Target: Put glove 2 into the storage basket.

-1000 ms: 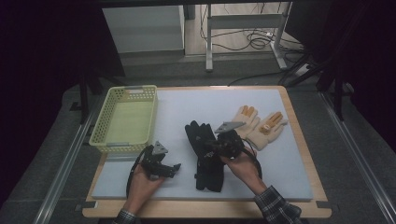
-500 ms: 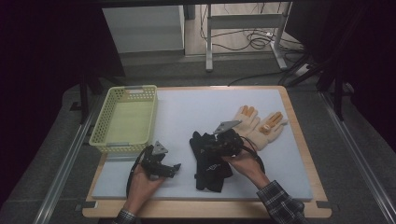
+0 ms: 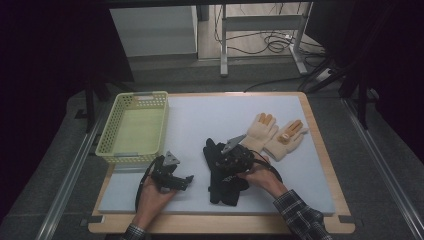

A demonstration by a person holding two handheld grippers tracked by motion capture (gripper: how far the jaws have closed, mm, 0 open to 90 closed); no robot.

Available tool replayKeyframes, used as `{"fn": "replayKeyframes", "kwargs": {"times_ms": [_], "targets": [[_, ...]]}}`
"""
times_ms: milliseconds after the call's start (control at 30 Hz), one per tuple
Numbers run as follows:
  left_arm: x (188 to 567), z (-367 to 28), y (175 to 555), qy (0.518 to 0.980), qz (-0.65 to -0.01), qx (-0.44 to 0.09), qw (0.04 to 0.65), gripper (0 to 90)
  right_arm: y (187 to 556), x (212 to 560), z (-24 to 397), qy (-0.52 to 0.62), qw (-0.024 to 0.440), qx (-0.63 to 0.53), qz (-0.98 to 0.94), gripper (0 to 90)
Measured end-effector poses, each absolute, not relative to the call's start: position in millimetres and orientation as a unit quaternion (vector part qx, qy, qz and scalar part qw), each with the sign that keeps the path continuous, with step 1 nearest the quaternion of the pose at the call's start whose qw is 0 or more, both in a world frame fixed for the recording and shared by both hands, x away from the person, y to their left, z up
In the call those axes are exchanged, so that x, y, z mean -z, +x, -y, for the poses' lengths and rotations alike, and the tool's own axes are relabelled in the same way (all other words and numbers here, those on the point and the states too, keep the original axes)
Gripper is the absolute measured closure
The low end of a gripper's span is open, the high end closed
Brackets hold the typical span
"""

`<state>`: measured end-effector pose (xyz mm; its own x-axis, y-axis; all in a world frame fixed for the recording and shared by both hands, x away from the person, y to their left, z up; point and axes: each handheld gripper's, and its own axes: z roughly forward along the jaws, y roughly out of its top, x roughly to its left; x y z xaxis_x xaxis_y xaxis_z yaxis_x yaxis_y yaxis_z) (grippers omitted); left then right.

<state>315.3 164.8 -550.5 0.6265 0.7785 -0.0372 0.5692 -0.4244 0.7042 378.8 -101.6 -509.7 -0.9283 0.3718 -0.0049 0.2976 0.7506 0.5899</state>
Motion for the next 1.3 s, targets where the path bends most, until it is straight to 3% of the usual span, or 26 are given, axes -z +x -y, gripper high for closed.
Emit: {"fn": "replayKeyframes", "kwargs": {"times_ms": [133, 467, 867, 933, 1033, 1300], "targets": [[551, -165, 315, 0.830, -0.406, -0.149, 0.351, 6.0, 378, 509, 102, 0.203, 0.054, -0.308, -0.928, 83.7], [551, -165, 315, 0.830, -0.406, -0.149, 0.353, 6.0, 362, 481, 114, 0.296, 0.074, -0.364, -0.880, 84.3], [551, -164, 315, 0.829, -0.408, -0.149, 0.353, 6.0, 322, 480, 107, 0.376, 0.142, -0.366, -0.840, 82.4], [551, -165, 315, 0.830, -0.407, -0.149, 0.353, 6.1, 323, 487, 107, 0.369, 0.141, -0.373, -0.840, 79.8], [551, -165, 315, 0.830, -0.407, -0.149, 0.352, 6.1, 329, 490, 112, 0.363, 0.120, -0.377, -0.844, 68.6], [551, -164, 315, 0.828, -0.409, -0.148, 0.353, 6.1, 319, 480, 134, 0.307, 0.073, -0.391, -0.864, 69.9]]}}
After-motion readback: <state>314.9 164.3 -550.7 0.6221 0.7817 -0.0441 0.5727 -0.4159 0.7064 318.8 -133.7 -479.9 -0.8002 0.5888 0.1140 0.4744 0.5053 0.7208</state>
